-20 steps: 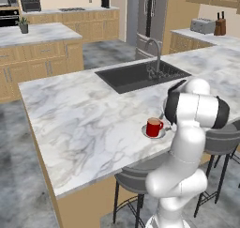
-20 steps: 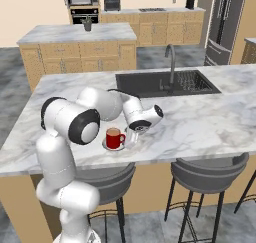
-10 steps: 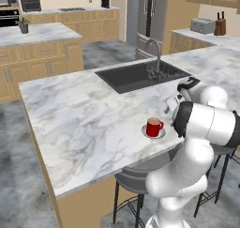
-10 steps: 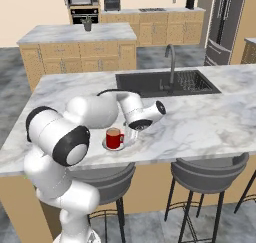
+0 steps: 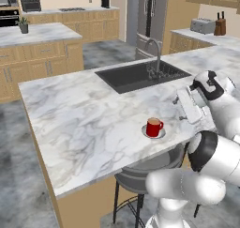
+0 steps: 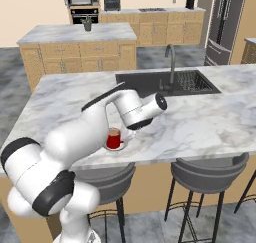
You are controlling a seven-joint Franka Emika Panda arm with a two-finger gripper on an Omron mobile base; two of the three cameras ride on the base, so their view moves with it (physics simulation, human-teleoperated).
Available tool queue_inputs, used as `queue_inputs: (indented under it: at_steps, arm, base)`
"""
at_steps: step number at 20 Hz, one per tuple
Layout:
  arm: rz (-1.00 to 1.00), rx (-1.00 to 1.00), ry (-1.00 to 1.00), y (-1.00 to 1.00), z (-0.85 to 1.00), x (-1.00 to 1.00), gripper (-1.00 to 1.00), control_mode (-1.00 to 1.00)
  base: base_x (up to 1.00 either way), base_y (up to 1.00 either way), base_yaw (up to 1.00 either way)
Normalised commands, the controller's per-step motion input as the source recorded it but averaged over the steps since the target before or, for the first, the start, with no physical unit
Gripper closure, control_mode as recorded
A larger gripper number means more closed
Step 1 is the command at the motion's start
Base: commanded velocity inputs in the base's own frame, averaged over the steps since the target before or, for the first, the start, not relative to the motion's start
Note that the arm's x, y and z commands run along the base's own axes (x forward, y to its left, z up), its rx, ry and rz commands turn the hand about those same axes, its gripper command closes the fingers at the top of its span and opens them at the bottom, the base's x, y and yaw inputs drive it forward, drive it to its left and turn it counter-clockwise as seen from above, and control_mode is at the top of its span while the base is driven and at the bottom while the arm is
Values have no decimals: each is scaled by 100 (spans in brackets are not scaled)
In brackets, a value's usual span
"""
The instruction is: Pick the cup of tea, navigate to the dining table, and place it on the saucer.
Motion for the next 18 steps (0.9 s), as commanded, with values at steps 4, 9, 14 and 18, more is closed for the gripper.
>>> queue_inputs:
  at_steps: [4, 9, 14, 18]
  arm:
    - [0, -3, -15, 4, 70, -64, -100, -100]
    - [0, -5, -9, 19, 54, -65, -100, -100]
    - [0, -8, -4, 34, 42, -60, -100, -100]
    - [0, -10, -2, 39, 29, -55, -100, -100]
  base:
    - [0, 0, 0]
    - [0, 0, 0]
    - [0, 0, 0]
    - [0, 0, 0]
